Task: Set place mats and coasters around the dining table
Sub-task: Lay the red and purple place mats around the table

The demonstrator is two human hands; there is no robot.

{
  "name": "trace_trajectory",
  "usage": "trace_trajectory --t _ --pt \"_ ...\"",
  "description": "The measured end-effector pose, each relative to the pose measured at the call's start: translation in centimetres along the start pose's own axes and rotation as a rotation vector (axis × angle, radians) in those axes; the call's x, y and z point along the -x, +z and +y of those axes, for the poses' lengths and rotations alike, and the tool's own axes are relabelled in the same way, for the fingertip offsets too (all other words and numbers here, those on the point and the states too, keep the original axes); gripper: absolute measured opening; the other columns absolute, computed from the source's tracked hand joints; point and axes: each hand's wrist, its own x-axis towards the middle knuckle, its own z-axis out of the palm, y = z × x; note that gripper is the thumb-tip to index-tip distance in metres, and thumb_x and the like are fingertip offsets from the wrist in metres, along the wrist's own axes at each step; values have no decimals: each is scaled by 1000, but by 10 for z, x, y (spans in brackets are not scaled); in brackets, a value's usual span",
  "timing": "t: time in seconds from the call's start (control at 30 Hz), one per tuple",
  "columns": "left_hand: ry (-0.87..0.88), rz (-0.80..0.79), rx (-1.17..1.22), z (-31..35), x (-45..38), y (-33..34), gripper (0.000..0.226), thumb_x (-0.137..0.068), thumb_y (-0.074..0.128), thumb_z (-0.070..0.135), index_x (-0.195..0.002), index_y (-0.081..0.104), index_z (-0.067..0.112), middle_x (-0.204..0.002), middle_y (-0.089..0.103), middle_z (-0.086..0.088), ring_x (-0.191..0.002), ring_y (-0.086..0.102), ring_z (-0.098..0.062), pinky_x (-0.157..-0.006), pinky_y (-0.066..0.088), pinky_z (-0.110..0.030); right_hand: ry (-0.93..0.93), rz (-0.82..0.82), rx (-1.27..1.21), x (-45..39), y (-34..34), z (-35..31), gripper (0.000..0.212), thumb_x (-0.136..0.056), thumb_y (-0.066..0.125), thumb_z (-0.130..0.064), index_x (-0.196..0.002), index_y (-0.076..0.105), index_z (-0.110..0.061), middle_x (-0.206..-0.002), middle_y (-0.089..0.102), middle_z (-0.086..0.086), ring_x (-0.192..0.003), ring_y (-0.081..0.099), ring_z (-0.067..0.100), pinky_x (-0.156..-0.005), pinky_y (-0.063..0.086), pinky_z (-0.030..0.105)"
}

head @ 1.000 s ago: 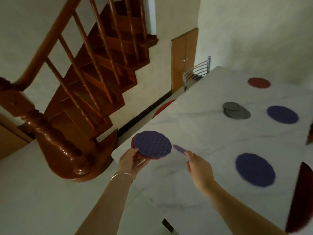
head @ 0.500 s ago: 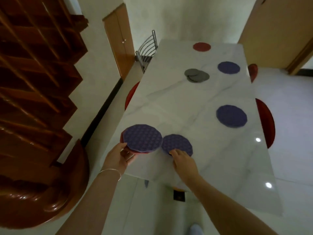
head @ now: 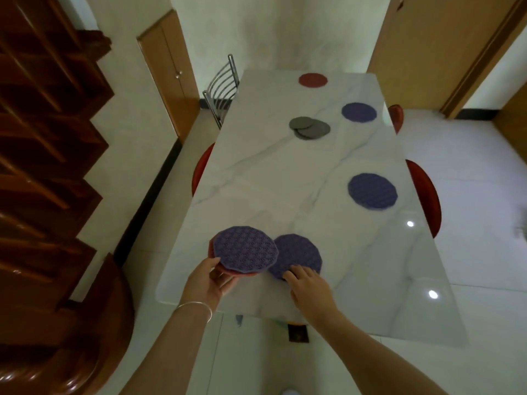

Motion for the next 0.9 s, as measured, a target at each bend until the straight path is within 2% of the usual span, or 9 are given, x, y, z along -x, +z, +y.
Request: trace_trajectory --t 0.1,0.37,0.53,0.67,0.8,0.9 --pt "7 -16 7 6 -5 2 20 -86 54 4 -103 64 4 -95 69 -17 -78 70 -25 -54 59 -30 4 -1 8 0 -1 2 40 -48 82 -9 -85 68 -17 -88 72 5 -76 68 26 -64 59 33" --pt "24 -45 -9 6 -14 23 18 -84 54 3 -98 66 5 -92 70 -17 -72 71 -24 -53 59 -30 -55 -1 27 8 -4 22 42 -44 84 -21 -82 68 -27 -87 71 -4 -73 68 17 -67 57 24" --pt "25 -49 -42 -1 -22 37 16 -85 54 4 -96 66 5 -78 75 -13 -67 73 -22 -52 59 -30 -86 -12 34 9 1 30 43 -43 82 -23 -83 67 -28 -85 69 -5 -71 66 16 -65 56 22" --pt "43 -51 -54 -6 -29 38 19 -84 55 3 -98 67 4 -85 74 -16 -74 73 -26 -54 58 -31 -99 -36 51 13 12 35 49 -48 80 -25 -95 66 -27 -91 67 -4 -75 65 17 -67 58 26" --pt "58 -34 -71 -7 -34 38 20 -83 56 3 -99 67 4 -90 72 -17 -78 71 -27 -55 58 -31 -70 -93 84 11 10 35 51 -46 81 -28 -95 66 -29 -92 67 -4 -76 65 17 -67 58 28" --pt "38 -31 -76 0 -38 40 17 -83 57 4 -96 67 4 -87 72 -17 -74 71 -26 -55 58 -32 -5 -111 46 4 1 31 39 -65 72 -21 -104 65 -23 -104 65 2 -92 64 24 -69 57 32"
